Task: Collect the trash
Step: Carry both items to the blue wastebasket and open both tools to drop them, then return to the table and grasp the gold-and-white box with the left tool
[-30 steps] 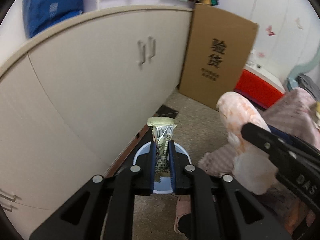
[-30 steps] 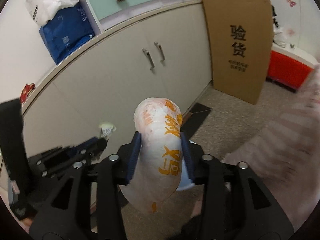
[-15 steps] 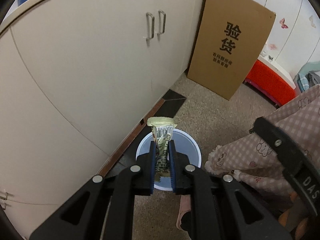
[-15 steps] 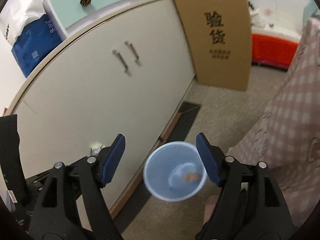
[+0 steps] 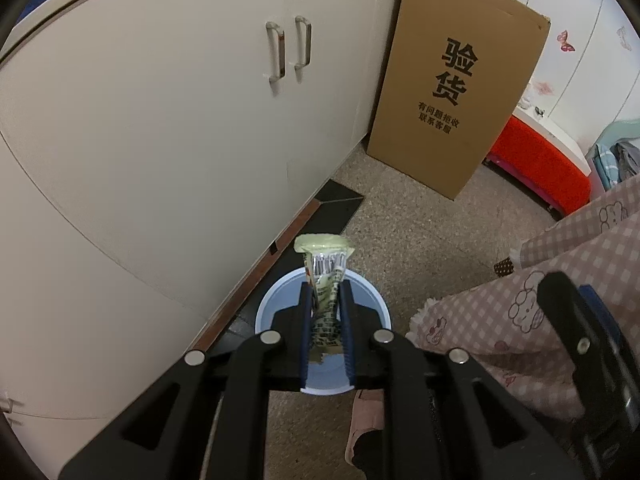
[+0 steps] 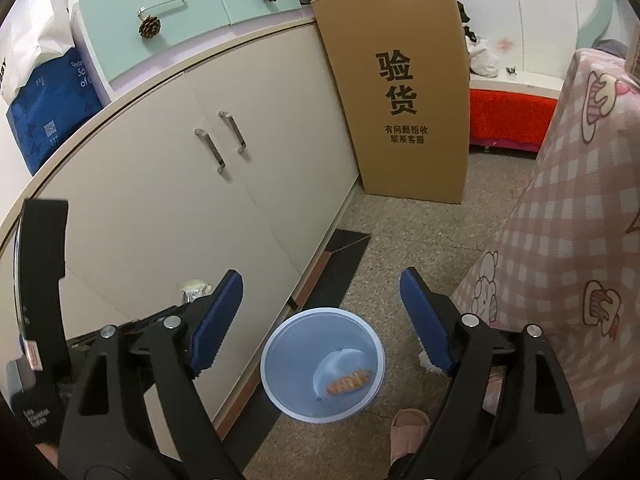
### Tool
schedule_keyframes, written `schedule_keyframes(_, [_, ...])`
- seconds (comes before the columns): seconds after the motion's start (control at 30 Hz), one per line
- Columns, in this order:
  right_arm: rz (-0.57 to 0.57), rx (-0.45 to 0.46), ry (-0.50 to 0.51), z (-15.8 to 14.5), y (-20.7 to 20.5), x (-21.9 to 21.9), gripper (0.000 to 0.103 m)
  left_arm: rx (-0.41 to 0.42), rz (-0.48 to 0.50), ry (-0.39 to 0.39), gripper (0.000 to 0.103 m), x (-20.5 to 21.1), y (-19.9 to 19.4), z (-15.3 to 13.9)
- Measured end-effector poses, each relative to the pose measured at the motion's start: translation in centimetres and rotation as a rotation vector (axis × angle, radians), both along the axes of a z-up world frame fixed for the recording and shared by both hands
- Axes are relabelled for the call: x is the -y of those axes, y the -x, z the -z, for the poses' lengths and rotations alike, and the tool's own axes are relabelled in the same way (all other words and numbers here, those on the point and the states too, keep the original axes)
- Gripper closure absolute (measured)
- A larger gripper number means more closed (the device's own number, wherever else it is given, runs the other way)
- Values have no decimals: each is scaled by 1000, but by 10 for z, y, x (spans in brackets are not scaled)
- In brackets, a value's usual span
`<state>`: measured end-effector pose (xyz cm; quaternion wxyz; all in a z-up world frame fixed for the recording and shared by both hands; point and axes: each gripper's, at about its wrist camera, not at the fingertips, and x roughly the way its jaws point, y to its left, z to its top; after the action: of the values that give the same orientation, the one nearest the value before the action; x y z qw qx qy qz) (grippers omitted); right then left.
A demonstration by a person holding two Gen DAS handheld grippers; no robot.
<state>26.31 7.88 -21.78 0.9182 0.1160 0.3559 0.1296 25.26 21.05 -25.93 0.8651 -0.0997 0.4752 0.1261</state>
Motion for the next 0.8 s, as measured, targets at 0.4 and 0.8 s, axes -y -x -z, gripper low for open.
schedule_keyframes(0.4, [14, 9, 23, 0, -1, -2, 22, 31, -92, -44, 24, -10, 12, -12])
schedule_keyframes(0.8, [-26, 55, 3, -7, 14, 1, 21, 41, -118, -59, 24, -9, 44, -32])
